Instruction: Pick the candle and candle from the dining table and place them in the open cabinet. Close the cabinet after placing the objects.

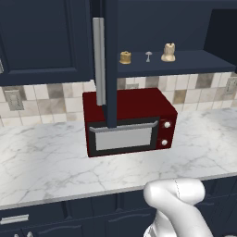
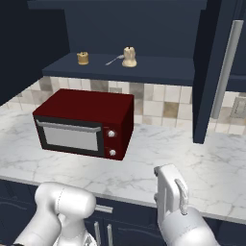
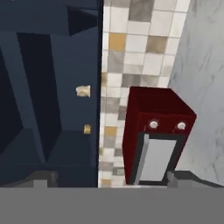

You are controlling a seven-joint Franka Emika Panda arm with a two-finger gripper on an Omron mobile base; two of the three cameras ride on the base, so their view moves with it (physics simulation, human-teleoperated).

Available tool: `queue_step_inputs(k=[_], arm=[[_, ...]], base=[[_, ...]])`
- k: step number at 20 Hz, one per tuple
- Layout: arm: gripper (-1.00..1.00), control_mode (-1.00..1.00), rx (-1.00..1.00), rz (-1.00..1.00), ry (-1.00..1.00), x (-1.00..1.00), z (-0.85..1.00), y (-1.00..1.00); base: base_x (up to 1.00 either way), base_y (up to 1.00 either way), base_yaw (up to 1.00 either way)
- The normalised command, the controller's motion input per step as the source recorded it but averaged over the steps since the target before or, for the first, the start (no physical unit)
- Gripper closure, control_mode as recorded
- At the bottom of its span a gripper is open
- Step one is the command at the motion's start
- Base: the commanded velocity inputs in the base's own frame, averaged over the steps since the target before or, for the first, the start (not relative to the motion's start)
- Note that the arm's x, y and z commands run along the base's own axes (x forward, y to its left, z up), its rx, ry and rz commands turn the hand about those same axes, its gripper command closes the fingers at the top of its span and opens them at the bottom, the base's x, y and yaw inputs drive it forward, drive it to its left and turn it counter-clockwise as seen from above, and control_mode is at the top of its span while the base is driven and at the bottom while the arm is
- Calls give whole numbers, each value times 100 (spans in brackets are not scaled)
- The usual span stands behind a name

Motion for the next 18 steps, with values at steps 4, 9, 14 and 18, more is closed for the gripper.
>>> queue_step_inputs(k=[4,9,14,18], arm=[[-100,-100,34,0,0,1,-1,-25],[-100,-100,30,0,0,18,0,-20],[-100,-100,14,8,0,31,0,-18],[-100,-100,12,12,0,32,0,-31]], base=[[0,0,0],[0,0,0],[0,0,0],[0,0,0]])
